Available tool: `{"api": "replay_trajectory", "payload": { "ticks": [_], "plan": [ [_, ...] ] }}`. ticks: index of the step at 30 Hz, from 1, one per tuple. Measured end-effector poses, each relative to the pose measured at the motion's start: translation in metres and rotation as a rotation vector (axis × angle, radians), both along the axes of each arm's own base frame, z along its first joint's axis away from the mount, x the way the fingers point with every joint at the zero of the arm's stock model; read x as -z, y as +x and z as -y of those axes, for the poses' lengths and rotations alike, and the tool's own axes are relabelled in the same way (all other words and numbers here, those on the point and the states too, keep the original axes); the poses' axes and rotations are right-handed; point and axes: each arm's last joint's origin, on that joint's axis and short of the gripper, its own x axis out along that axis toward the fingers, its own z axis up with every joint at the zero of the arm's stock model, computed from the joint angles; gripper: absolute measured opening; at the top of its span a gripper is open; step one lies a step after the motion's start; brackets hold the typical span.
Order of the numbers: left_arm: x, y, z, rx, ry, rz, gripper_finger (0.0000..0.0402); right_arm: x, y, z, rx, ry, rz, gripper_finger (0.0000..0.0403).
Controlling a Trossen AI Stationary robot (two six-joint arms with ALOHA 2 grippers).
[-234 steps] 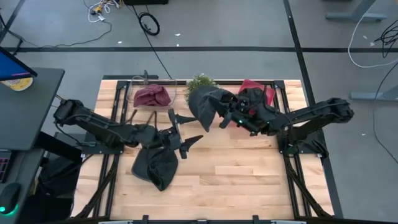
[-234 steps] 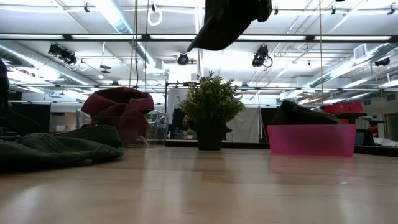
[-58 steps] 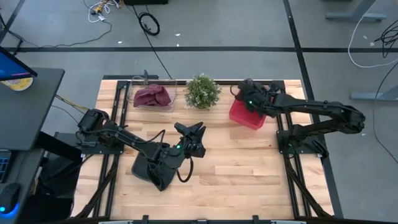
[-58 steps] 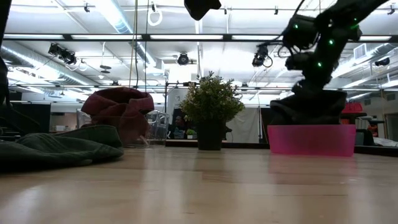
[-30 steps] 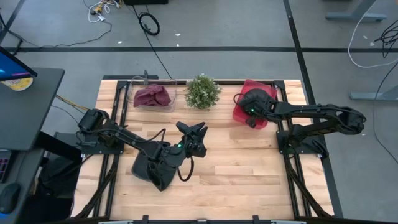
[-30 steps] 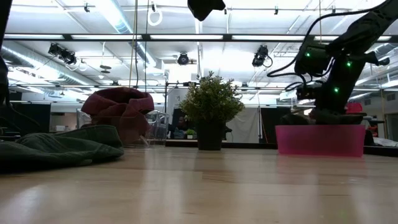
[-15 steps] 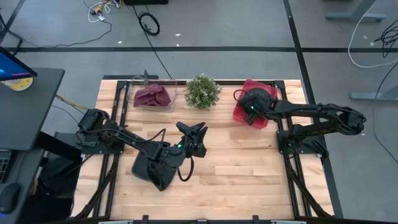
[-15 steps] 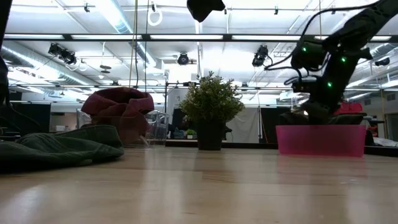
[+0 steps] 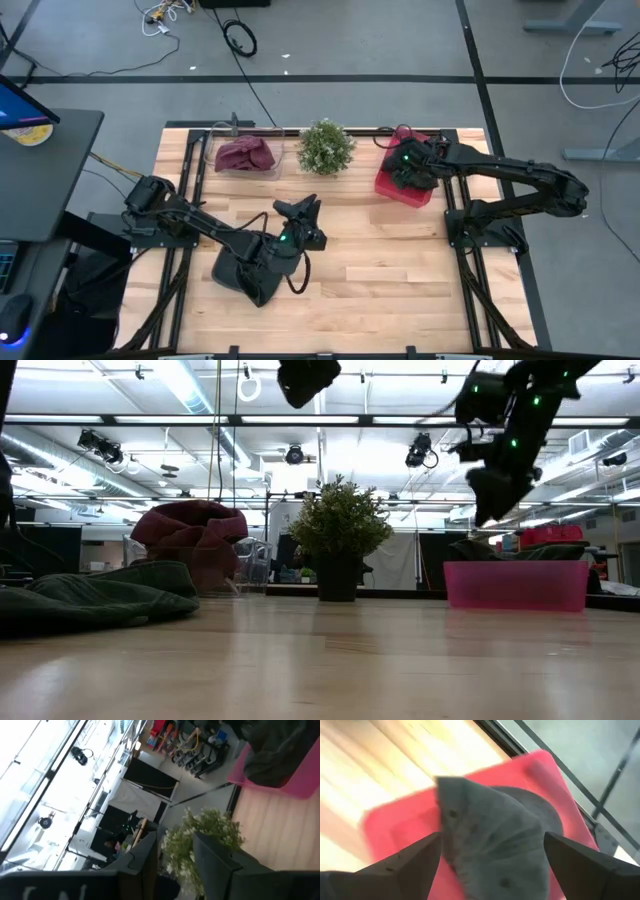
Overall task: Pick & Place hat
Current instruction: Put the black cap into the red bin
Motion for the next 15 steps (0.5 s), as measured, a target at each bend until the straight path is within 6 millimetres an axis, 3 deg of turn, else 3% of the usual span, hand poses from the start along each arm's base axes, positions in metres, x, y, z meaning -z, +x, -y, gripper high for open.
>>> {"api": "replay_trajectory", "payload": {
  "ticks": [10, 13, 15],
  "plan": [
    [0.015, -0.011, 0.022, 0.101, -0.092, 0.085, 0.0128, -0.025, 0.012, -0.059, -0.166, 0.042, 0.247, 0.0275],
    [0.022, -0.008, 0.022, 0.257, -0.268, 0.146, 0.012, -0.027, 0.017, -0.08, -0.237, 0.065, 0.311, 0.0253],
    [0.03, -0.004, 0.02, 0.419, -0.506, 0.151, 0.0106, -0.029, 0.02, -0.092, -0.278, 0.08, 0.349, 0.0242]
  ]
}}
